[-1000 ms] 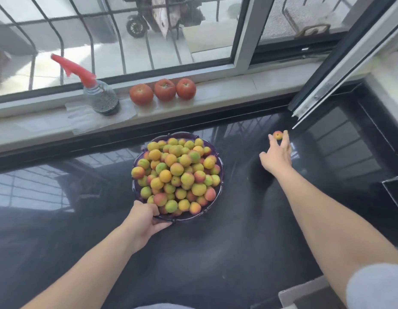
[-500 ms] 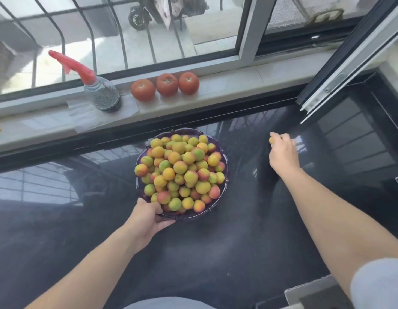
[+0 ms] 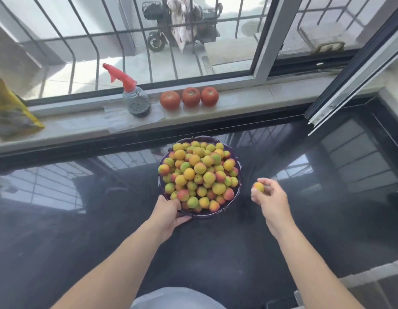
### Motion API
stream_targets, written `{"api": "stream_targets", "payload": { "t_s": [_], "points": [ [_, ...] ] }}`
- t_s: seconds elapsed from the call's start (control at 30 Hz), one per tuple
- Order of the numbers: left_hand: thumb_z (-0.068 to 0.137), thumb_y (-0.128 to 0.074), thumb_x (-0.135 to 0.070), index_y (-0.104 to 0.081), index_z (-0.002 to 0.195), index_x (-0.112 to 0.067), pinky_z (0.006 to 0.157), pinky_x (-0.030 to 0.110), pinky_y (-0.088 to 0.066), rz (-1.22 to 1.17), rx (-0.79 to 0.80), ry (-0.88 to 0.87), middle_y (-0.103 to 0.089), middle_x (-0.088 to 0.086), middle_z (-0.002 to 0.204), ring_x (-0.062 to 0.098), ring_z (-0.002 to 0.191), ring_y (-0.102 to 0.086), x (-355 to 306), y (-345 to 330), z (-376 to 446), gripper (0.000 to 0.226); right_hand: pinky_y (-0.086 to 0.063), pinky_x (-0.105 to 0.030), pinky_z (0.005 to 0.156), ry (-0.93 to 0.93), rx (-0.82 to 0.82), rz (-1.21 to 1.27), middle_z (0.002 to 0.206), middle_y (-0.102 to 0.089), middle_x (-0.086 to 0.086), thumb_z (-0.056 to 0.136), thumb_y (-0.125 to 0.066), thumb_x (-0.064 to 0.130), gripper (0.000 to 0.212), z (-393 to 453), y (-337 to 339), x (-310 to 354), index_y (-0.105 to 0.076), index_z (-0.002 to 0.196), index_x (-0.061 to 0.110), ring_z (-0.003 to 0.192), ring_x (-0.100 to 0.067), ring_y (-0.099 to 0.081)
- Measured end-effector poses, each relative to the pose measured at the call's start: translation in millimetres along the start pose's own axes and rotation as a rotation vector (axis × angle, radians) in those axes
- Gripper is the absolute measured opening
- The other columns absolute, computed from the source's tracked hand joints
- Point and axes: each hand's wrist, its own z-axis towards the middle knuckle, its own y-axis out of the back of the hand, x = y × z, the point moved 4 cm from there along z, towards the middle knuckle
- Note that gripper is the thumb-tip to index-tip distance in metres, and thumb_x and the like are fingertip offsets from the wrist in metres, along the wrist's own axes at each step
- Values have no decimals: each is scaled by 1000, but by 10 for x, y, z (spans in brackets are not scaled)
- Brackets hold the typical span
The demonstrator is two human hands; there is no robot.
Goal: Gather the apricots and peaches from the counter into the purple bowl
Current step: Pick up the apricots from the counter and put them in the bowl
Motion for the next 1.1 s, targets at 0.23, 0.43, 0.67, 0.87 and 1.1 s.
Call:
{"api": "stream_targets", "payload": {
  "t_s": [0.23, 0.43, 0.67, 0.87, 1.1],
  "points": [
    [93, -43, 11, -52, 139, -15, 73, 43, -66, 10, -39, 35, -69, 12, 134, 37, 112, -73, 231, 507, -226, 53, -56, -39, 92, 43, 172, -171, 108, -70, -3, 92, -71, 8, 33, -558, -102, 213, -64, 118, 27, 88, -16, -66],
    [94, -46, 10, -54, 133, -17, 75, 45, -66, 71, -86, 15, -72, 13, 127, 36, 107, -75, 392, 1077, -490, 48, -51, -15, 77, 182, 339, -325, 100, -74, 7, 87, -77, 13, 25, -969, -652, 357, -66, 107, 23, 88, 3, -67],
    [99, -51, 5, -59, 131, -20, 70, 40, -65, 145, -141, -31, -73, 8, 124, 29, 104, -76, 439, 1523, -656, 42, -54, -24, 89, 298, 428, -503, 105, -71, 13, 86, -77, 22, 30, -1347, -1325, 5, -70, 115, 25, 96, -2, -66],
    [102, -51, 4, -56, 139, -20, 71, 36, -64, 109, -183, -68, -72, 9, 126, 30, 102, -77, 545, 1606, -692, 44, -52, -27, 87, 432, 255, -544, 104, -62, 11, 87, -77, 23, 21, -1377, -1386, -70, -69, 106, 26, 92, -6, -62],
    [109, -55, -13, -56, 144, -20, 83, 39, -62, 110, -159, -61, -75, 9, 124, 27, 99, -79, 682, 1676, -702, 36, -52, -30, 78, 540, 293, -685, 91, -57, 12, 87, -77, 27, 16, -1342, -1397, -16, -60, 85, 26, 85, -5, -59]
  ]
}}
